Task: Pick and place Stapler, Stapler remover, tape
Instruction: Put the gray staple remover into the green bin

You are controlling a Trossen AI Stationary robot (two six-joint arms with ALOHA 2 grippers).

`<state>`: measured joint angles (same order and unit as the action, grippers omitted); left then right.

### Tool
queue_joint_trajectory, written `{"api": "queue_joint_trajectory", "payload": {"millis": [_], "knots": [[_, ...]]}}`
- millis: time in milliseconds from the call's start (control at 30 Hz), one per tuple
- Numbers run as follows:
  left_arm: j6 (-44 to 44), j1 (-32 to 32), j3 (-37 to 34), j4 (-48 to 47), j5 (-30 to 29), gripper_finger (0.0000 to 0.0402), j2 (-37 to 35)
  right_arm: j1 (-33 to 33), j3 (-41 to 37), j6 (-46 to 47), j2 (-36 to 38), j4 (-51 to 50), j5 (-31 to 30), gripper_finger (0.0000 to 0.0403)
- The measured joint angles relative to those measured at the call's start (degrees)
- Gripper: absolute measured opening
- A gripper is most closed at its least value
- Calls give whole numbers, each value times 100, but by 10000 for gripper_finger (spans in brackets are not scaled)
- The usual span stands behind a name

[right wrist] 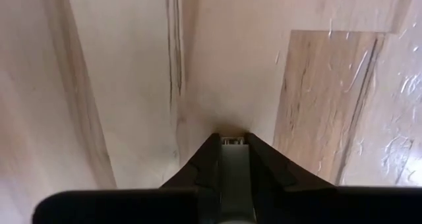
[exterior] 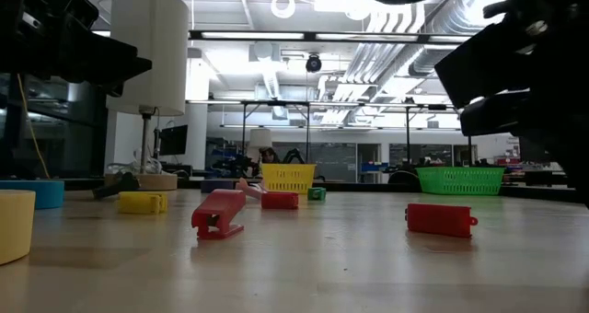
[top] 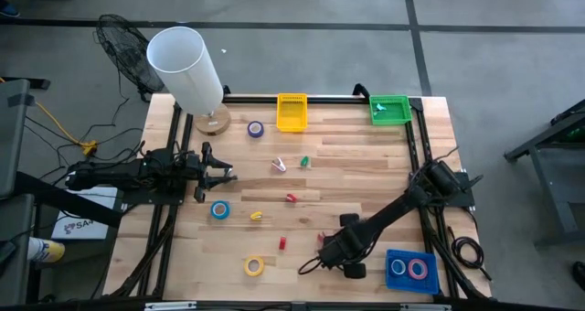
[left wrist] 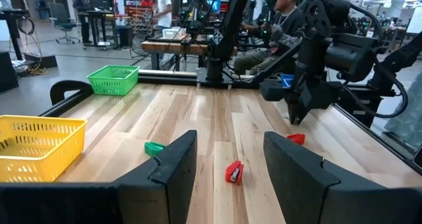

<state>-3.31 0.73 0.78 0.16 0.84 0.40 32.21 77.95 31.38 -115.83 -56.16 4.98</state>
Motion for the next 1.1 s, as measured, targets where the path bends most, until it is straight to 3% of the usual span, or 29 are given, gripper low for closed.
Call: {"api": "queue_joint_trajectory", "payload": {"millis": [267, 567, 767, 1100], "knots": [[1, 1, 1, -1, 0, 175, 1, -290, 370, -320, 0, -501, -56, 39], [0, 1, 0, 0, 2, 175, 0, -942, 1007, -488, 7, -2411, -746, 39], [2, -1, 0, 0, 0, 175, 1, -1654, 1075, -738, 9, -3250, -1334, 39], [1, 1, 2, 0, 1, 175, 1, -3313, 1078, -1331, 9, -3378, -2312, 39]]}}
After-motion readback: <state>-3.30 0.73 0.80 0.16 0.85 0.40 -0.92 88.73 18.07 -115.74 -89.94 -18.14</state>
